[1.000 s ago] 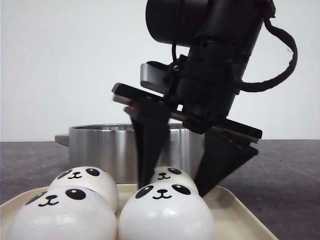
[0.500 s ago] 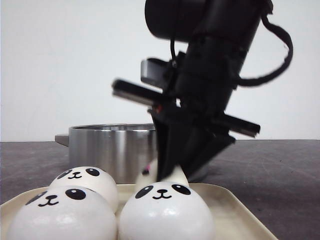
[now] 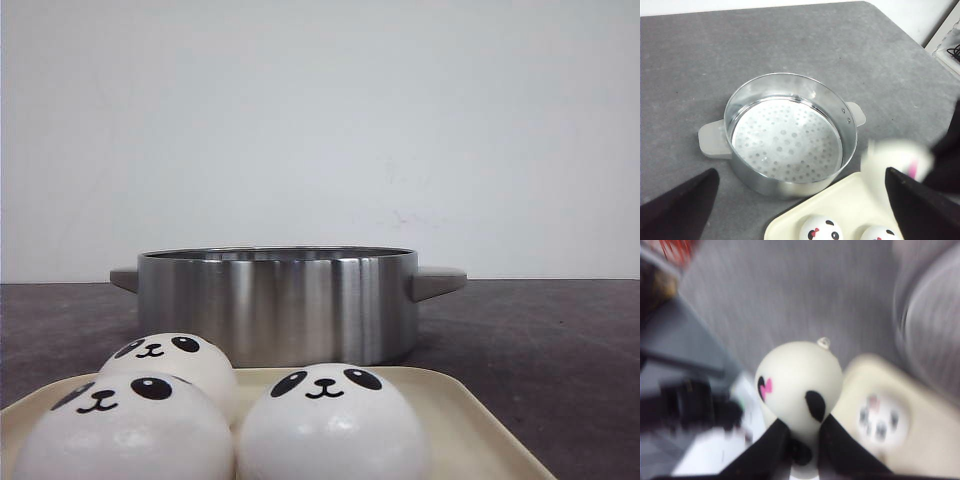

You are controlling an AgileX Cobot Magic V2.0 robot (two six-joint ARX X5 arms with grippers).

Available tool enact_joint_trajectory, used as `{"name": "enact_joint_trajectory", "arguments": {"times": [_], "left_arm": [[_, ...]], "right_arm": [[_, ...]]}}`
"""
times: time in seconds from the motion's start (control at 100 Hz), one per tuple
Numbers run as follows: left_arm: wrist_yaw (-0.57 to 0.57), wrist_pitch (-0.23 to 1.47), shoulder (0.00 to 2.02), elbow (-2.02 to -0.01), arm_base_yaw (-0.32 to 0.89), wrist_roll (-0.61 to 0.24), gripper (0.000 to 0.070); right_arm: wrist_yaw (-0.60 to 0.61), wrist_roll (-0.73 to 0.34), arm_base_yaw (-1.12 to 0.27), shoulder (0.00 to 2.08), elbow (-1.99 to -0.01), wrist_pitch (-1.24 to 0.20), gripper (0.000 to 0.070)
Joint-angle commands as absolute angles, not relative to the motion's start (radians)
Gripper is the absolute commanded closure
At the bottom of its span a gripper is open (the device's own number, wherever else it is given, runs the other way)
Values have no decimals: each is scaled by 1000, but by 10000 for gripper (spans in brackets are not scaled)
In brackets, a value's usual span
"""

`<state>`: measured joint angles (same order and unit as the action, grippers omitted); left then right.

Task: Steam buns
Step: 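Lift the held bun with the right gripper and lower it into the pot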

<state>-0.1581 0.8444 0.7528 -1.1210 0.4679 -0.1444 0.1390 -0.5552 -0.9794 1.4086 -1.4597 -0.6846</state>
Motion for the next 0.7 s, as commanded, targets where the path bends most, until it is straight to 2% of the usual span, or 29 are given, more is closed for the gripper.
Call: {"name": "enact_joint_trajectory", "arguments": {"times": [0.0,0.16,0.36,0.69], "left_arm": [[-154,830,759,-1138,474,-131,27],[-154,830,759,-1138,474,-130,27],[-154,844,759,-1138,474,-131,27],[-131,851,759,-1138,474,-123,27]], "right_arm": [[96,-516,-943,1449,-1510,-671,700],[108,-505,-811,1560,-1549,-664,700],[98,-501,-717,1742,-1549,-608,700],[-48,-493,-668,1958,-1549,-568,700]]}}
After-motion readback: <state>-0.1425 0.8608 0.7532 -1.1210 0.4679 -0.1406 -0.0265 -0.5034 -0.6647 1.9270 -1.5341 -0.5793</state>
